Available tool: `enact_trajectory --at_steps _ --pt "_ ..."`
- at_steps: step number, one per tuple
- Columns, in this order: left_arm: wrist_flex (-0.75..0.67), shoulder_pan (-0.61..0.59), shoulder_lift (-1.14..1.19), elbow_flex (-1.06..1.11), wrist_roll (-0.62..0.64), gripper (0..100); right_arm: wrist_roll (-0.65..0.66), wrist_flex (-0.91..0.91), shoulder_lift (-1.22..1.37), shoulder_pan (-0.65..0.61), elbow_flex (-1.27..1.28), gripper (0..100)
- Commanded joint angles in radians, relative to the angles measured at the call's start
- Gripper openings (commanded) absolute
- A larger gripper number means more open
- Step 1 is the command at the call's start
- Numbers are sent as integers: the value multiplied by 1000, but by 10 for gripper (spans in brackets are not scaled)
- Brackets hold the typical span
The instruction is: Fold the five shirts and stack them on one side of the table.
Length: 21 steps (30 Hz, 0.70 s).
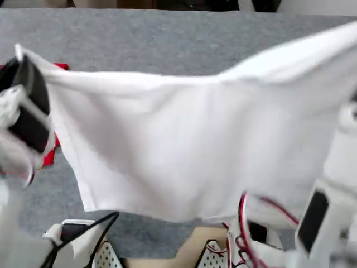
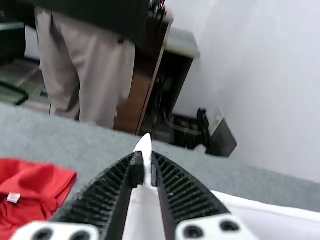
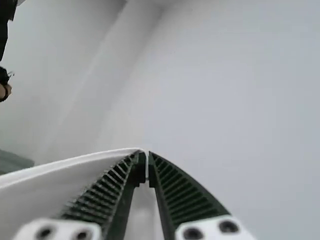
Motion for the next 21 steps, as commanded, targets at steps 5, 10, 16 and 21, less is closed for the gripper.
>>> enact_trajectory --at_steps 5,10,16,21 --pt "-327 -14 171 446 -3 19 66 -186 50 -99 429 5" --pt "-694 -43 277 730 -3 19 77 -442 163 -139 696 5" --pt "-988 -41 427 798 -6 19 78 -652 383 -186 780 5" --pt "-1131 -48 616 698 -5 19 118 -703 584 -222 694 5"
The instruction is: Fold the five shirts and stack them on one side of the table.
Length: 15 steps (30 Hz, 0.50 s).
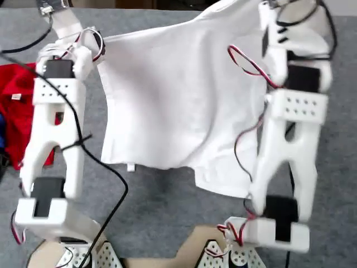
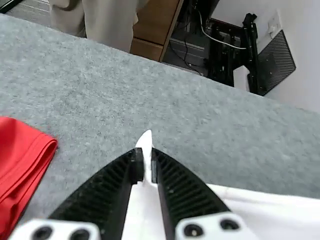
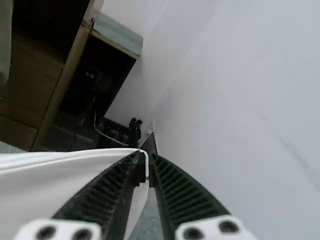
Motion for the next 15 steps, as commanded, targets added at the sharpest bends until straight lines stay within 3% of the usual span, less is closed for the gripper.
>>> enact_trajectory --at_steps 1,6,10,15 --pt "-97 -23 104 -132 -5 19 25 -49 117 -28 -113 5" --pt "-84 -46 294 -422 -6 19 25 -41 308 -56 -343 5" --pt "37 -54 423 -674 -8 19 23 -29 438 -64 -506 5" --pt "201 -54 558 -891 -9 19 17 195 478 -54 -653 5"
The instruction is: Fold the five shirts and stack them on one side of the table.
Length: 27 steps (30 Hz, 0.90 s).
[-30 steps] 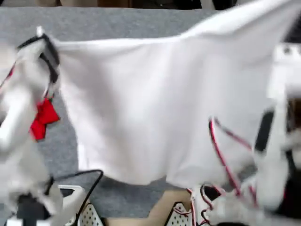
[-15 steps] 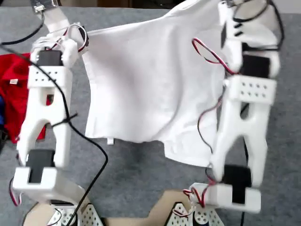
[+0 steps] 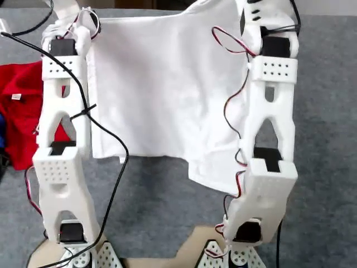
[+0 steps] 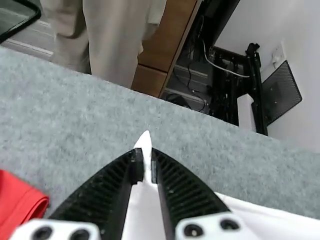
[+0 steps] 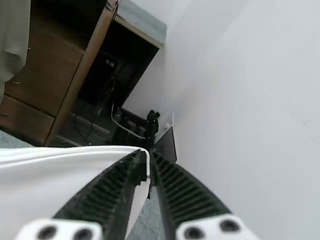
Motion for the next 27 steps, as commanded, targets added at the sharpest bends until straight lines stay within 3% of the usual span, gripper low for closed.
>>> enact_trajectory --at_steps 1,6,9,15,22,27 --pt "123 -17 39 -193 -17 19 3 176 -8 4 -147 5" --pt "385 15 88 -318 -100 19 25 546 -42 13 -252 6" --pt "540 31 93 -368 -133 19 117 753 -64 18 -305 6" --pt "743 51 94 -400 -187 19 189 1037 -96 13 -378 5" --pt "884 74 94 -391 -213 19 238 1208 -156 12 -446 5" --pt "937 101 111 -374 -209 19 212 1208 -277 -1 -246 5"
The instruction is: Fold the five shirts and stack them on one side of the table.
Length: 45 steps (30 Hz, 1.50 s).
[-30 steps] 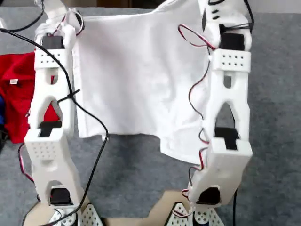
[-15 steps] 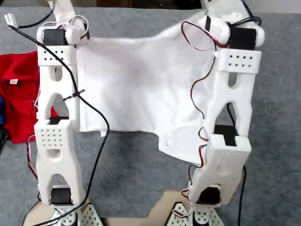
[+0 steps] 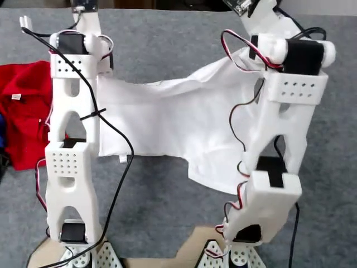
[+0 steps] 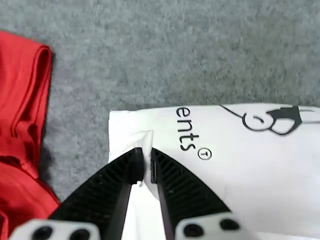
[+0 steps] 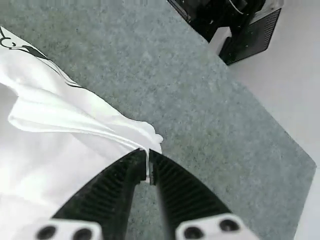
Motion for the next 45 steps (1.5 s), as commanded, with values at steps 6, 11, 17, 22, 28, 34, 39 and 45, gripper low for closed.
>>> enact_trajectory --at_steps 6,11,17,22,28,34,39,45 --pt "40 20 45 -2 37 19 -63 -55 -377 -28 458 5" --pt "40 26 44 -2 38 19 -81 -203 -611 -28 885 5" --pt "41 40 44 75 -26 19 -77 -430 -938 1 1409 5" --pt "41 46 39 149 -38 19 -75 -508 -1118 2 1696 5" --pt "38 68 -131 371 -38 19 -78 -522 -1176 2 1853 5" --pt "-77 41 -285 608 -37 19 -78 -523 -1236 1 1968 5" --pt "-250 -9 -300 856 -40 19 -75 -523 -1313 2 2075 5" --pt "-313 9 -303 1023 -66 19 -61 -522 -1400 4 2167 5"
